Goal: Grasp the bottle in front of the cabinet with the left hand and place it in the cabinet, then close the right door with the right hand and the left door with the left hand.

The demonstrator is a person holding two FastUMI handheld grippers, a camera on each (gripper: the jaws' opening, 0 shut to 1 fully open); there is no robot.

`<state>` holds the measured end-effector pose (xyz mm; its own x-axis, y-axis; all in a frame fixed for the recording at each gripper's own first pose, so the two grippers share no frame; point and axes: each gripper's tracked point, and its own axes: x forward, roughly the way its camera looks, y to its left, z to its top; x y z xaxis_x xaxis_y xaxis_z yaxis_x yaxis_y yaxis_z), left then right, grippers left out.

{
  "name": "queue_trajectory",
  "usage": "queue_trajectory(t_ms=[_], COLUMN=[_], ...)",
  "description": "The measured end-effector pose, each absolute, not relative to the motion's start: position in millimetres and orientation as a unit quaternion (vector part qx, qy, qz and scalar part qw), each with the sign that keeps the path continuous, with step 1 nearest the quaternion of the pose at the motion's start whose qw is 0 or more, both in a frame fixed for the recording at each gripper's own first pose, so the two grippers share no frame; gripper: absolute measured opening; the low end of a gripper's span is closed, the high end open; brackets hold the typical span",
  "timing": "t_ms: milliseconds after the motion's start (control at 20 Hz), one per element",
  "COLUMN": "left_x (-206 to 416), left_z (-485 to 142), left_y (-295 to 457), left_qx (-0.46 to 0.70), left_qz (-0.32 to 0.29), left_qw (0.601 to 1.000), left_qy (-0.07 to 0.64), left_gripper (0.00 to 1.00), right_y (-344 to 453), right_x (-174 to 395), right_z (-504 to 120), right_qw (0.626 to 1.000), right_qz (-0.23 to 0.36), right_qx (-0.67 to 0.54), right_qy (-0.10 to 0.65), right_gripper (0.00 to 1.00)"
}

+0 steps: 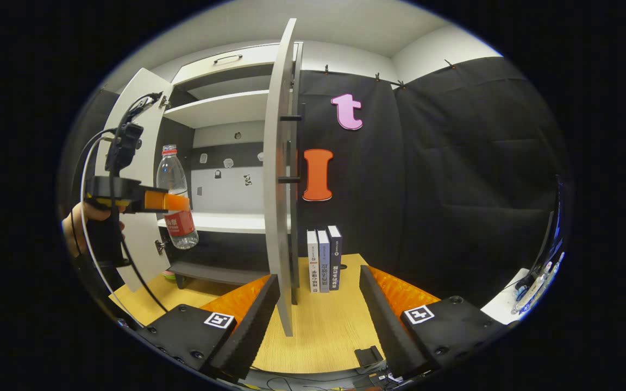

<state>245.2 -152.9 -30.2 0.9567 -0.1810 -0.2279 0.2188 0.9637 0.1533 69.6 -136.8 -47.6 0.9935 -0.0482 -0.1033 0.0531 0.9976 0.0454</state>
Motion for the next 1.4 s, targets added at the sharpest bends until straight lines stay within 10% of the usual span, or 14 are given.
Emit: queue_trajectory(t_ms=[1400], left_x=[438.2], left_z=[-63.4], left_y=[-168.0], left_qx=[0.098], left_qz=[-0.064], left_qw=[0.98], left_qy=[0.16], left_gripper=[0.79], right_y=[-232.3], right_x=[53.6], right_z=[-52.8], right_qw=[0.987], right_qz=[-0.152], right_qx=[0.009], right_qy=[0.056], right_gripper=[0.97])
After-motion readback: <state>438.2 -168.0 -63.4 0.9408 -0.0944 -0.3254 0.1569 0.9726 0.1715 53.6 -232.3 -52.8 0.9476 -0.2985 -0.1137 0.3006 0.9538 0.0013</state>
